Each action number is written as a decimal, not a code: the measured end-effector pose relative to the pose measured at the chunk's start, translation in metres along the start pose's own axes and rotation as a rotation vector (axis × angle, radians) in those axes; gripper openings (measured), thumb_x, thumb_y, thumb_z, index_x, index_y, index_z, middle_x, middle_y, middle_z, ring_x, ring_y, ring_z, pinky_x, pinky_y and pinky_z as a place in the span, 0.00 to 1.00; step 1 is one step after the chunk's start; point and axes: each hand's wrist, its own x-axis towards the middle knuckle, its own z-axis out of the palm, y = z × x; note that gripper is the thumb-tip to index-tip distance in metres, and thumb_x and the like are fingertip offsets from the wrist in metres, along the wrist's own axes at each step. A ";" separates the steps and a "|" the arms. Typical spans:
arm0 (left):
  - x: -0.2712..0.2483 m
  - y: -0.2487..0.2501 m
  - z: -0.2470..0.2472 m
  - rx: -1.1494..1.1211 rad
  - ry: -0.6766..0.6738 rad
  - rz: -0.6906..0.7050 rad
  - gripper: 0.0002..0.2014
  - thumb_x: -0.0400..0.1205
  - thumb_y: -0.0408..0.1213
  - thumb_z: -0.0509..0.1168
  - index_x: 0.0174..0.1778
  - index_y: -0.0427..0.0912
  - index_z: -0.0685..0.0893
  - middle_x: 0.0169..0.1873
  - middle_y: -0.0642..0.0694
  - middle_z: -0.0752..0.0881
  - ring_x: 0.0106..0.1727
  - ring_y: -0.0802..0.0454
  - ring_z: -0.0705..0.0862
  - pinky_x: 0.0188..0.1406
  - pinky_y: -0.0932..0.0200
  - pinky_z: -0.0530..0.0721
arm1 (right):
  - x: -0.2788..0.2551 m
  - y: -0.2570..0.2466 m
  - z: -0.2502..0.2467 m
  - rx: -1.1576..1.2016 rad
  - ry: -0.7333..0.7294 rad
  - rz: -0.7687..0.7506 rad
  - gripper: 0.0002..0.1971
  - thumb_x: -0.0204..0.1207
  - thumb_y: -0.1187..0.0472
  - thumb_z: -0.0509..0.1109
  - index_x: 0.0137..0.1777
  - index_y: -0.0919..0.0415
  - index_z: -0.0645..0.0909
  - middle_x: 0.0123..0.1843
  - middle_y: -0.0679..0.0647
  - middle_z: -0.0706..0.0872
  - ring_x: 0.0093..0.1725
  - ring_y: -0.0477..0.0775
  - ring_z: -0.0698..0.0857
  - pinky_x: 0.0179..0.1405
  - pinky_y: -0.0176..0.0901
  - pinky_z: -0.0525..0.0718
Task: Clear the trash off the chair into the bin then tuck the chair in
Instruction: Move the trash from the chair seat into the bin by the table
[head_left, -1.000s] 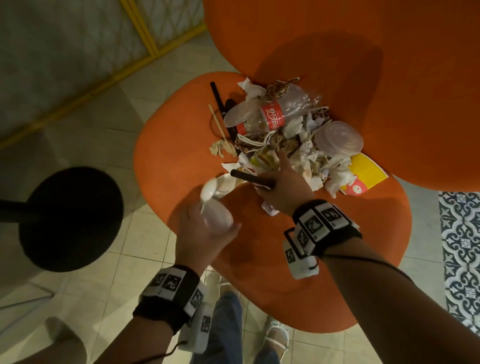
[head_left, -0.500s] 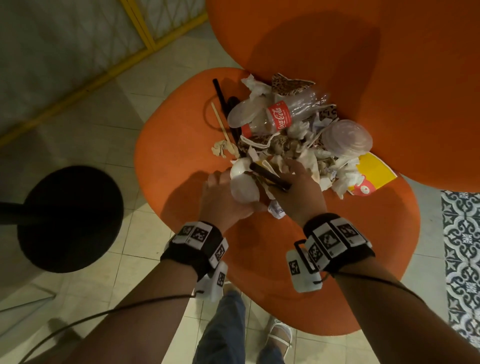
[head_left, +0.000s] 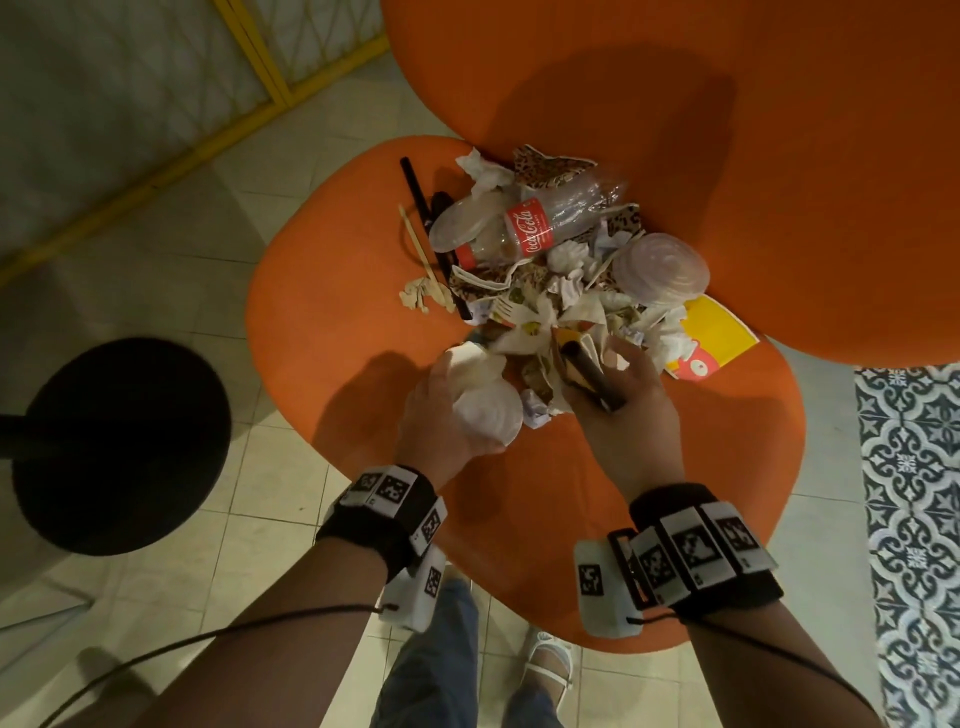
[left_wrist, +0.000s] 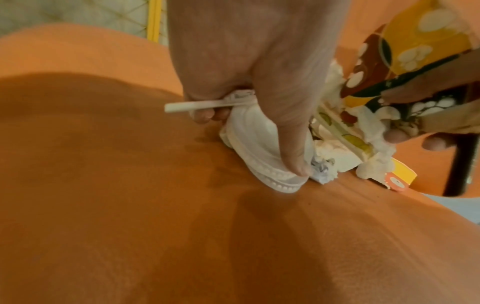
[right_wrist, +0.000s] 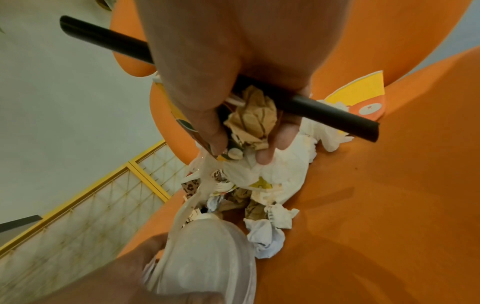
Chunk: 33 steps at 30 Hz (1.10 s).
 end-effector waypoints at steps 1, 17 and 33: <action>0.000 0.001 0.002 -0.081 -0.008 -0.031 0.57 0.54 0.42 0.85 0.76 0.59 0.58 0.74 0.50 0.69 0.75 0.45 0.68 0.72 0.38 0.72 | -0.002 0.001 -0.002 0.006 0.013 -0.004 0.14 0.74 0.54 0.74 0.59 0.56 0.87 0.76 0.49 0.73 0.63 0.56 0.81 0.49 0.38 0.73; -0.020 0.004 0.023 -0.417 0.109 -0.090 0.22 0.61 0.30 0.82 0.46 0.48 0.83 0.42 0.49 0.87 0.45 0.47 0.85 0.47 0.48 0.85 | -0.023 0.004 -0.021 0.143 0.012 -0.037 0.18 0.73 0.53 0.75 0.61 0.57 0.85 0.77 0.47 0.72 0.60 0.47 0.80 0.49 0.33 0.73; -0.200 -0.121 -0.028 -0.967 0.629 -0.244 0.22 0.62 0.31 0.82 0.48 0.48 0.84 0.47 0.50 0.90 0.51 0.52 0.88 0.53 0.56 0.85 | -0.138 -0.075 0.088 0.292 -0.383 -0.207 0.27 0.69 0.56 0.78 0.67 0.51 0.76 0.49 0.36 0.88 0.49 0.36 0.86 0.55 0.45 0.86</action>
